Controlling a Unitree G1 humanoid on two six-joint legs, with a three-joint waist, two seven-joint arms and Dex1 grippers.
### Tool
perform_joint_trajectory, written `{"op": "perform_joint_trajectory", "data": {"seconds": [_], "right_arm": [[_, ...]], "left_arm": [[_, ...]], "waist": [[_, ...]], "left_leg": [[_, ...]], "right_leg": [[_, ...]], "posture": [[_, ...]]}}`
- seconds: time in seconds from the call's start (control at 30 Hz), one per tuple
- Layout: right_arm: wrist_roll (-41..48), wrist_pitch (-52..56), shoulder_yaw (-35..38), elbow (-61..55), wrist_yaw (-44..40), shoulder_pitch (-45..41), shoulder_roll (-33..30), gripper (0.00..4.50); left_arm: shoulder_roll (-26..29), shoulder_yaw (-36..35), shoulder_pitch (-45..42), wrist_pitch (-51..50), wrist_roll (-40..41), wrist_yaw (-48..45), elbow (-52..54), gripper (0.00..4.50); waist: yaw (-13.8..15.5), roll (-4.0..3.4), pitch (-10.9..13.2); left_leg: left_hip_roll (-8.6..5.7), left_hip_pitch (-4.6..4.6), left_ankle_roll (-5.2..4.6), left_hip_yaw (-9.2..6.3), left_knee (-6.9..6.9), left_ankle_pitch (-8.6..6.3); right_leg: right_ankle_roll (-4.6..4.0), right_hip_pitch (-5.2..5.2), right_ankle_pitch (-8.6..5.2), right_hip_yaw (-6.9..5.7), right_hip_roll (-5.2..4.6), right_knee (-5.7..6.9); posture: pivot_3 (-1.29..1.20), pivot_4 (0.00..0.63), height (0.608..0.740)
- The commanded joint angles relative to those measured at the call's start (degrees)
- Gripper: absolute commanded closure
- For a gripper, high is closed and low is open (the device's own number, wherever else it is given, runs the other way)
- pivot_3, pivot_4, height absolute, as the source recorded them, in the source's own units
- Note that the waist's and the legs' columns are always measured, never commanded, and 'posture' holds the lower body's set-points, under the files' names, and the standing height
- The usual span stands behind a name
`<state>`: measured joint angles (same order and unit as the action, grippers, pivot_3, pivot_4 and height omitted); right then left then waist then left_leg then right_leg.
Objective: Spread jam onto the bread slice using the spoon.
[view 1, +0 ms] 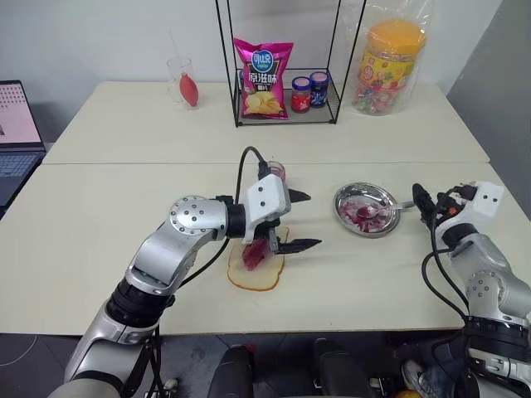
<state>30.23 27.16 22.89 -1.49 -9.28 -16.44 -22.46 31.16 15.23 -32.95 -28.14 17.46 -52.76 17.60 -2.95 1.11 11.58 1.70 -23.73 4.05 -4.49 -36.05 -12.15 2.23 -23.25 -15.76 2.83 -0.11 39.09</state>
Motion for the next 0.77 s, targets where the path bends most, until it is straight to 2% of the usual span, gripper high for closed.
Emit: {"op": "perform_joint_trajectory", "data": {"seconds": [0.03,0.13,0.2,0.27,0.37,0.6,0.77], "right_arm": [[0.64,-2.18,0.90,-5.29,-3.61,-0.26,-2.23,1.09],[1.27,-0.93,-0.28,-8.64,-7.63,1.13,-4.57,1.09],[2.49,1.09,-2.15,-13.40,-13.88,3.20,-8.76,1.09],[3.11,2.18,-3.78,-17.44,-21.72,6.77,-14.77,1.09],[3.95,1.79,-4.66,-20.50,-31.30,11.46,-21.70,1.09],[8.82,5.09,-1.93,-21.78,-43.65,15.46,-29.92,1.09],[6.28,3.35,-1.62,-19.12,-48.86,17.00,-34.28,1.09]], "left_arm": [[1.56,-5.14,0.08,-0.49,-0.04,2.45,1.17,0.00],[3.99,-7.83,1.17,-2.40,0.58,2.87,1.62,0.00],[7.81,-13.78,3.82,-3.95,3.02,1.74,1.65,0.00],[13.64,-20.90,9.94,-3.34,1.87,1.42,0.30,0.00],[18.77,-28.08,19.47,-0.78,0.26,1.14,-1.33,0.00],[21.48,-34.57,32.22,4.19,0.37,-2.12,-0.90,0.00],[20.49,-36.11,34.65,4.52,3.31,-3.09,-0.15,0.00]], "waist": [[-0.04,-0.01,0.01],[-0.04,-0.01,0.00],[-0.11,-0.03,0.01],[-0.33,-0.04,0.02],[-0.35,-0.04,0.01],[1.26,0.04,0.00],[1.41,0.11,-0.04]], "left_leg": [[0.00,0.01,0.00,0.00,0.00,0.00],[0.01,0.02,0.00,-0.01,0.01,0.00],[0.01,0.02,0.00,0.00,0.01,0.00],[0.04,0.03,-0.01,0.00,0.05,0.00],[0.10,0.14,-0.02,-0.01,0.12,-0.01],[-0.03,0.14,0.00,0.09,-0.08,0.01],[-0.02,0.15,-0.06,0.10,-0.13,0.06]], "right_leg": [[0.00,0.00,0.00,0.00,0.00,0.00],[0.00,0.00,0.00,-0.01,0.01,0.01],[0.01,0.01,0.00,0.00,0.00,0.00],[0.00,0.00,-0.01,-0.01,0.01,-0.02],[-0.08,0.03,-0.06,-0.03,0.03,-0.01],[0.07,0.14,0.05,0.05,-0.14,-0.07],[-0.24,0.16,-0.06,0.05,-0.15,-0.09]], "posture": [[0.00,0.150,0.740],[0.00,0.150,0.740],[0.00,0.150,0.740],[0.00,0.150,0.740],[0.00,0.150,0.740],[0.00,0.150,0.740],[0.00,0.150,0.740]]}}
